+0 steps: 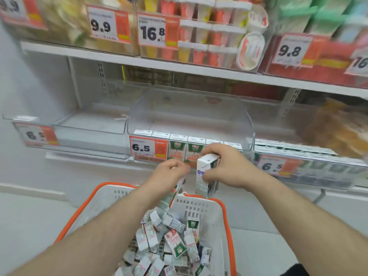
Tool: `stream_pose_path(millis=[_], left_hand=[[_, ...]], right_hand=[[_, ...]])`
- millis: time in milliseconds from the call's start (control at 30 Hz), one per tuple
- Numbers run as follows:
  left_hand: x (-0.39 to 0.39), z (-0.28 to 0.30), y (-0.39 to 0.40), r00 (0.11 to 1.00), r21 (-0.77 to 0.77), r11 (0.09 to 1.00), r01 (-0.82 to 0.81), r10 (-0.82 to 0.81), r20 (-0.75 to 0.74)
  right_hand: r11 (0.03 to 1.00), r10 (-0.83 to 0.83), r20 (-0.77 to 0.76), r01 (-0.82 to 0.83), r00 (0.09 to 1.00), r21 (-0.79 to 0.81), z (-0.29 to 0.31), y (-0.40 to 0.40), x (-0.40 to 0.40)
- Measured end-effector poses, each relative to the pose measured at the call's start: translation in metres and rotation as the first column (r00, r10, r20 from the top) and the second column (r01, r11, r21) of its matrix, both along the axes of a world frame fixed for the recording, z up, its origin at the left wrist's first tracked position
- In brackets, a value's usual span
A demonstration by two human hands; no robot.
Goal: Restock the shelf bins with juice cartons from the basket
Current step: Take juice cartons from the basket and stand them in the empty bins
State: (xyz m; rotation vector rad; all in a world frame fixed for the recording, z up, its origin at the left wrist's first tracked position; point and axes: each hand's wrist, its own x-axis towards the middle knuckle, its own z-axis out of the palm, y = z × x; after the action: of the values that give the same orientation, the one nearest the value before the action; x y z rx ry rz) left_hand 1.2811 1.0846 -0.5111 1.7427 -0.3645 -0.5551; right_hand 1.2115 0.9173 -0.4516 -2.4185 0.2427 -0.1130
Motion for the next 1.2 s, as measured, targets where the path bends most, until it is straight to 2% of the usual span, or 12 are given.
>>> stream_pose_path(millis=[133, 300, 400, 500, 600, 700, 767, 833, 933, 1000, 1100, 1200], left_hand=[[-0.005, 0.024, -0.028, 0.966, 0.087, 0.990, 0.113, -0.130, 0.222], [-0.018, 0.044, -0.070, 0.876, 0.221, 0.957, 0.187, -0.264, 0.404], [-0.026, 0.053, -0.100, 0.799, 0.266, 0.940, 0.216, -0.326, 0.505], [-0.033, 0.054, -0.130, 0.692, 0.333, 0.937, 0.106, -0.310, 0.651], [-0.050, 0.050, -0.158, 0.698, 0.268, 0.959, 0.089, -0.252, 0.670], [-0.073, 0.048, -0.186, 0.755, 0.144, 0.977, 0.155, -0.212, 0.621], [-0.085, 0.048, -0.205, 0.772, 0.122, 0.976, 0.182, -0.219, 0.597], [-0.090, 0.048, -0.220, 0.750, 0.136, 0.968, 0.211, -0.249, 0.612], [-0.091, 0.042, -0.235, 0.672, 0.278, 0.935, 0.223, -0.353, 0.650], [-0.090, 0.039, -0.241, 0.619, 0.425, 0.890, 0.164, -0.428, 0.659], [-0.092, 0.037, -0.245, 0.590, 0.486, 0.868, 0.108, -0.449, 0.671], [-0.089, 0.036, -0.247, 0.596, 0.500, 0.863, 0.069, -0.438, 0.673]], right_hand=[[0.945, -0.220, 0.191, 0.161, 0.957, 0.285, 0.007, -0.021, -0.006], [0.850, -0.422, 0.346, 0.234, 0.838, 0.471, 0.012, -0.057, -0.023], [0.783, -0.542, 0.355, 0.304, 0.762, 0.543, 0.009, -0.078, -0.031], [0.738, -0.603, 0.335, 0.347, 0.724, 0.578, 0.004, -0.097, -0.043], [0.683, -0.658, 0.274, 0.402, 0.702, 0.610, 0.003, -0.122, -0.063], [0.654, -0.715, 0.244, 0.503, 0.655, 0.565, 0.004, -0.147, -0.084], [0.631, -0.749, 0.245, 0.550, 0.615, 0.547, 0.006, -0.163, -0.096], [0.577, -0.805, 0.291, 0.563, 0.518, 0.592, 0.009, -0.179, -0.104], [0.497, -0.863, 0.417, 0.635, 0.287, 0.592, 0.016, -0.209, -0.114], [0.465, -0.853, 0.478, 0.723, 0.211, 0.510, 0.016, -0.231, -0.116], [0.438, -0.794, 0.565, 0.854, 0.222, 0.280, 0.009, -0.257, -0.112], [0.467, -0.736, 0.598, 0.877, 0.318, 0.108, 0.000, -0.273, -0.104]])
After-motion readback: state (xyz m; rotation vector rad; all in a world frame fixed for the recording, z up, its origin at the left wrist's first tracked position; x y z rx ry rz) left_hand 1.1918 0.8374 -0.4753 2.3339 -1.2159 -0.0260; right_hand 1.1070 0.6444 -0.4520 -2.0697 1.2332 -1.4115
